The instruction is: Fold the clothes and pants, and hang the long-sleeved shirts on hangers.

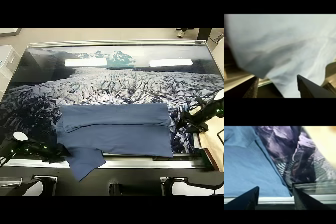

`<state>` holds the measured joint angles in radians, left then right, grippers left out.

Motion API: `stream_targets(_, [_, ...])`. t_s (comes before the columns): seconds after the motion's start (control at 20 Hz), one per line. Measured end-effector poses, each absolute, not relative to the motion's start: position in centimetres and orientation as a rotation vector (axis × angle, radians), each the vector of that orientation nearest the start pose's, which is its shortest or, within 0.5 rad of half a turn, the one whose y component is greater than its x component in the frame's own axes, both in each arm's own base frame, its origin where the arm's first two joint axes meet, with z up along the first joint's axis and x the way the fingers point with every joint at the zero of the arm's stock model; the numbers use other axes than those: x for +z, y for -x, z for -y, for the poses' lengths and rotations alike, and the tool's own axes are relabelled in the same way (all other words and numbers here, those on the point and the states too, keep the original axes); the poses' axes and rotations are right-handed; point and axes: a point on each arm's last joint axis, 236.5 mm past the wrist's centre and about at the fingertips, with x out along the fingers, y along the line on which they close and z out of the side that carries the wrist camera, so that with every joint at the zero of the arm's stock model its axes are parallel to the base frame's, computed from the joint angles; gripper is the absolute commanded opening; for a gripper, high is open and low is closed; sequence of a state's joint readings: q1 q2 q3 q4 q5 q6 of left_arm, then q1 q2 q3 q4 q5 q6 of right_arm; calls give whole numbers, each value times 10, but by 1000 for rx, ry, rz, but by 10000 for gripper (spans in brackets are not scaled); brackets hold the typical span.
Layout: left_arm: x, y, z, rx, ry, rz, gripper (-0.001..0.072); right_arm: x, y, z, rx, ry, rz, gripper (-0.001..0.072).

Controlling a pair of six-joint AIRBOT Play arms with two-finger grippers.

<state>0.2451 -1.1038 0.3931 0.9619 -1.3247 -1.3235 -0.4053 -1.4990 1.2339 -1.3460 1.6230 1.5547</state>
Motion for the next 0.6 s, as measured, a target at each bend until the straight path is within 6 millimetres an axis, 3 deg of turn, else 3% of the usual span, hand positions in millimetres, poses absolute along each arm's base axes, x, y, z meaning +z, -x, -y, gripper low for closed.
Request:
stream_targets(0.1, [-104, -144, 106, -295, 744, -1824, 477, -38, -287, 66, -93, -565, -1802, 494])
stream_targets(0.2, [-108, -141, 112, -289, 730, -1844, 320, -38, -286, 65, -88, -563, -1809, 496])
stream_targets(0.3, [-114, -142, 115, -268, 710, -1843, 35, -39, -283, 64, -84, -564, -1818, 506])
stream_targets(0.4, [-118, -144, 116, -261, 693, -1836, 21, -45, -273, 60, -83, -571, -1837, 573])
stream_targets(0.6, [-118, -146, 117, -270, 673, -1825, 21, -71, -235, 43, -74, -591, -1898, 573])
